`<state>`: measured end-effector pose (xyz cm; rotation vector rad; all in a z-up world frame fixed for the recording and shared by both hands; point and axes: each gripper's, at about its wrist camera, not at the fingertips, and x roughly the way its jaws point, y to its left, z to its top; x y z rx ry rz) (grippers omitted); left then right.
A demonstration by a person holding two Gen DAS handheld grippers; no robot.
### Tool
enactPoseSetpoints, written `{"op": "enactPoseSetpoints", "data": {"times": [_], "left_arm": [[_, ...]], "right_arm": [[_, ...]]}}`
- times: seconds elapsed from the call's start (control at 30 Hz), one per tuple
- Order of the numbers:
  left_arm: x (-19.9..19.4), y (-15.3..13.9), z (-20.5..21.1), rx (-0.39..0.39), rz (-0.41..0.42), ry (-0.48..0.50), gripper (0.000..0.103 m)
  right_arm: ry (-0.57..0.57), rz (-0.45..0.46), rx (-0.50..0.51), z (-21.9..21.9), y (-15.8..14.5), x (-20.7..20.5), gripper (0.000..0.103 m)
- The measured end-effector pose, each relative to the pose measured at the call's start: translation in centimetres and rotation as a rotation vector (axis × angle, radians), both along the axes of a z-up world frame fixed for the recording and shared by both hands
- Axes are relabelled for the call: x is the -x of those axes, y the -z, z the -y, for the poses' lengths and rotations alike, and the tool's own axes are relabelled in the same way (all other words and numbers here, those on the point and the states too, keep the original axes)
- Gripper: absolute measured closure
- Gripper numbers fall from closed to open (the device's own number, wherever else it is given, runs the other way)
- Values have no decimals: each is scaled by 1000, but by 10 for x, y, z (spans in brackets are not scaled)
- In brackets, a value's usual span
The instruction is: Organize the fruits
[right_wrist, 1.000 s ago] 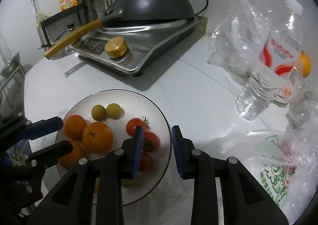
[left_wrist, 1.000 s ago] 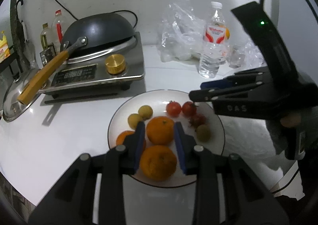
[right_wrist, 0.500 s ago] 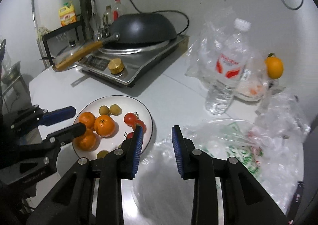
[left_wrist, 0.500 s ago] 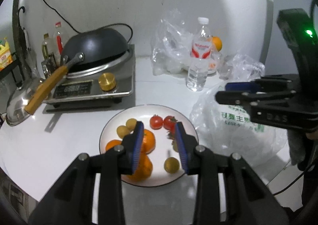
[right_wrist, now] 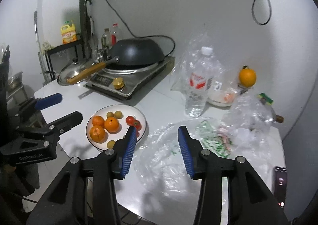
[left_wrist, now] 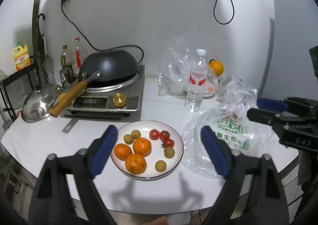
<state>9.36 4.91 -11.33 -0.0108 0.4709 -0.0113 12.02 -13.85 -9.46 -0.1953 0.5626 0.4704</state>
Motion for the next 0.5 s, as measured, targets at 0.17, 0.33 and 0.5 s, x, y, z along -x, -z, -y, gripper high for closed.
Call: {"op": "enactPoseSetpoints", "data": {"times": [0.17,0.33,0.5], "left_arm": [[21,-29,13,-22,60,0,12],[44,-61,22,-46,140,-30,11],[58,-81,34,-96,178,-48,11]], "right_arm": [[34,71,-36,15,-28,23,53],[38,155,-58,28,-57,48,48],[45,207,-82,40,-71,64,47]]}}
